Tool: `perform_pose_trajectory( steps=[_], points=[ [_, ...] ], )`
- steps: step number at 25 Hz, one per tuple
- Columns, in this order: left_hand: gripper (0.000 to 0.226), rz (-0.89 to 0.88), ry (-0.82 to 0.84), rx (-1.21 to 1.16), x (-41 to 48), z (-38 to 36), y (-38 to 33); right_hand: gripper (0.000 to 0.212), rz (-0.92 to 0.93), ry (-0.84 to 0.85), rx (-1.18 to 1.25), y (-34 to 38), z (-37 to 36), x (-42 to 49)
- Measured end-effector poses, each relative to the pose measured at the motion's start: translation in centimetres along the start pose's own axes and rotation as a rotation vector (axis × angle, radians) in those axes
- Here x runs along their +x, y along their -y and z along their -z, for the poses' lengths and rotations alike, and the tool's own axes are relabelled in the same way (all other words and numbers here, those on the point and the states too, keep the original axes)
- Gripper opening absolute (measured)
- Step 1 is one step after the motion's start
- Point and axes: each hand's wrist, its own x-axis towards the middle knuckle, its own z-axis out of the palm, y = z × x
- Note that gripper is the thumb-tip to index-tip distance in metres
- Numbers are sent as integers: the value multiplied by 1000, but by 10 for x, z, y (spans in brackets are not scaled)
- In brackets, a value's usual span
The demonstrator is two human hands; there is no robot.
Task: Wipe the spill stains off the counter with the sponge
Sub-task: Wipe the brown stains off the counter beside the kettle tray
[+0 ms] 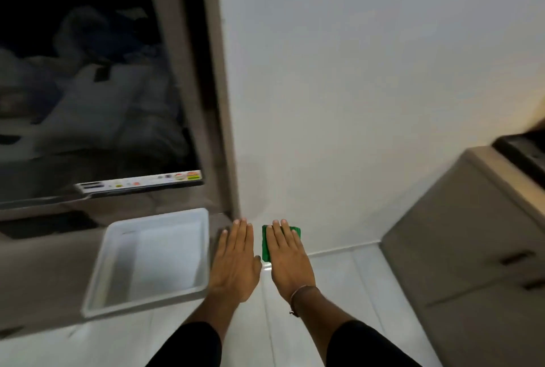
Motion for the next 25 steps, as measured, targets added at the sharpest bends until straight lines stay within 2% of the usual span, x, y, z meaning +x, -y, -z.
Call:
perform_pose_trajectory(
  steps=[9, 12, 17, 22, 25],
  points=[
    [80, -494, 24, 69, 43, -12, -335, 79, -480, -201, -70, -274, 107, -164],
    [77, -674, 32, 11, 44, -10, -433, 83, -672, -216, -83, -345, 138, -225],
    [78, -999, 14, -41, 60, -18, -584, 71, -949, -278, -128, -455, 170, -315],
    [80, -1210, 39, -52, 100, -31, -736, 81, -1172, -328, -158, -558, 197, -366],
    [76, -1297, 69, -66, 130, -39, -812, 76, -1272, -346, -137, -607, 211, -380]
  ],
)
